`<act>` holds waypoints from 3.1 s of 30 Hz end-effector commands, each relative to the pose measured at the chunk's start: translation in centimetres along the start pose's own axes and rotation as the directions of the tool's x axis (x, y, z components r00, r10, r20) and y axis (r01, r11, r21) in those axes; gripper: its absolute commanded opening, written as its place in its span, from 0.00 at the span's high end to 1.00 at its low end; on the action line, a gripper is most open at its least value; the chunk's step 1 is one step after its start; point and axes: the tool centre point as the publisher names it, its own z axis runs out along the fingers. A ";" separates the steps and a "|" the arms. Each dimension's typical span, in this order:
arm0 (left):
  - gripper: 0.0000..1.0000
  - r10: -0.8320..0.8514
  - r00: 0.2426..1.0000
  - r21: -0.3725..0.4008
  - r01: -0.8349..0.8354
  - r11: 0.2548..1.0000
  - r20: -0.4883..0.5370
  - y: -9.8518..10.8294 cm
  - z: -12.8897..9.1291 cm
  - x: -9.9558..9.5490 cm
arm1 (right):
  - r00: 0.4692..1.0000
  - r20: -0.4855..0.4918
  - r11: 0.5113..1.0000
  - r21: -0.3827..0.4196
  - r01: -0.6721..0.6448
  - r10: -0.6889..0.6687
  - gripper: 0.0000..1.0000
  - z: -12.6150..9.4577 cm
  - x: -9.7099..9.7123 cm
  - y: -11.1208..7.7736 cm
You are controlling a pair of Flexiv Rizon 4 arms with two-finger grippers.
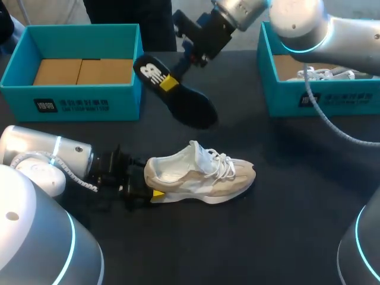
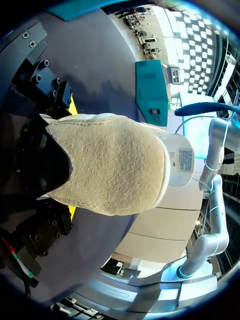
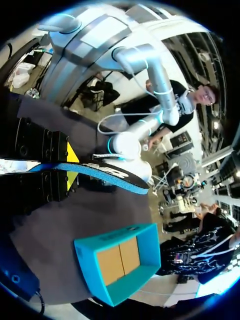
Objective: Take the shoe out of the shoebox, open the shoe tongue, remove and reinsert the insole, then place the shoe into the shoebox
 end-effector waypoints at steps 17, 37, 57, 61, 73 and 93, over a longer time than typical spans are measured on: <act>1.00 0.000 1.000 -0.003 0.000 1.000 0.001 0.3 0.1 0.0 | 0.817 0.576 0.984 -0.152 0.089 0.015 1.00 -3.4 1.8 2.1; 1.00 0.000 1.000 -0.003 0.000 1.000 0.001 0.3 0.1 0.0 | 0.845 0.533 0.949 -0.288 0.124 0.052 1.00 -4.8 2.4 2.4; 1.00 0.000 1.000 -0.003 0.000 1.000 0.001 0.3 0.1 0.0 | 0.950 0.295 0.877 -0.477 0.056 0.100 1.00 -7.4 6.7 5.6; 1.00 0.000 1.000 -0.003 0.000 1.000 0.001 0.3 0.1 0.0 | 0.957 0.261 0.850 -0.526 0.032 0.126 1.00 -7.9 7.9 6.5; 1.00 0.000 1.000 -0.003 0.000 1.000 0.001 0.3 0.1 0.0 | 0.976 0.130 0.809 -0.584 -0.066 0.173 1.00 -9.6 11.4 8.3; 1.00 0.000 1.000 -0.003 0.000 1.000 0.001 0.3 0.1 0.0 | 0.981 0.002 0.759 -0.634 -0.147 0.192 1.00 -10.7 16.2 10.2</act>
